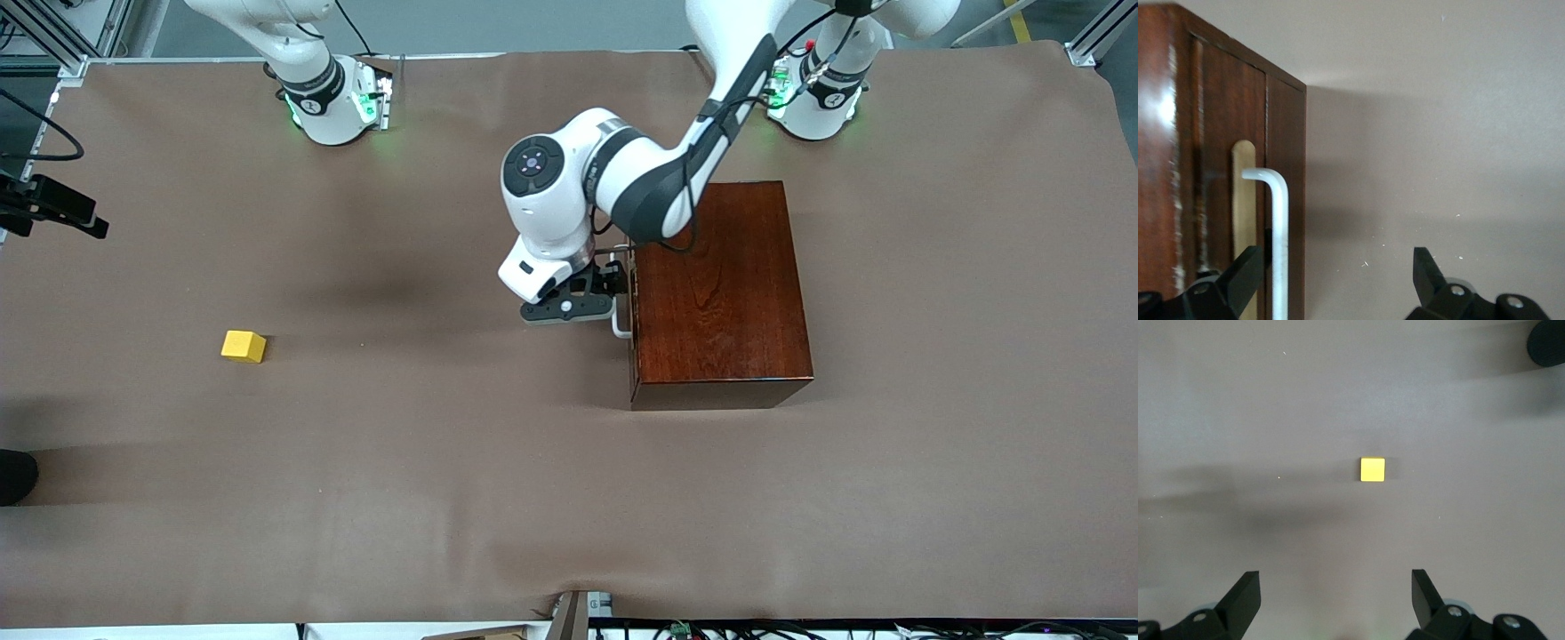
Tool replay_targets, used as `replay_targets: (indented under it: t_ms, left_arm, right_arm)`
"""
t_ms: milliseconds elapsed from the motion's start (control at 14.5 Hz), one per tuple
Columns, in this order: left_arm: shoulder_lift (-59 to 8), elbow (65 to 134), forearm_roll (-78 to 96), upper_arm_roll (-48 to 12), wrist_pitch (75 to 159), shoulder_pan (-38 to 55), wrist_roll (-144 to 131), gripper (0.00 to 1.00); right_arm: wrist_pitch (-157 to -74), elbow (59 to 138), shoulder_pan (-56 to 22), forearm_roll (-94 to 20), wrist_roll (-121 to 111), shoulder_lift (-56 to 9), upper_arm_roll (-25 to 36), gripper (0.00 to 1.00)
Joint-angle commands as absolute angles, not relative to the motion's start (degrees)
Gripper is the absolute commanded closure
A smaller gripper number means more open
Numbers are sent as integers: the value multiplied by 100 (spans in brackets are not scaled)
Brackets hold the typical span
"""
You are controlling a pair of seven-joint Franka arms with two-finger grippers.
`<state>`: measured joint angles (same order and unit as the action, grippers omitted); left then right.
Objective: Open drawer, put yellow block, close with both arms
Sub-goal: 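Reach the left gripper around the box to the white drawer handle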
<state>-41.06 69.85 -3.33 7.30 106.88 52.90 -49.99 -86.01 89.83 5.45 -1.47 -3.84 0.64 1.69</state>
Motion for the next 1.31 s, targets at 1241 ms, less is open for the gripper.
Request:
replay_targets:
  t_ms: [1241]
  left_arm:
    - [-4649, 6856, -976, 730, 10282, 5616, -5589, 0]
  right_arm:
    - [-8464, 8807, 686, -237, -334, -79, 105, 0]
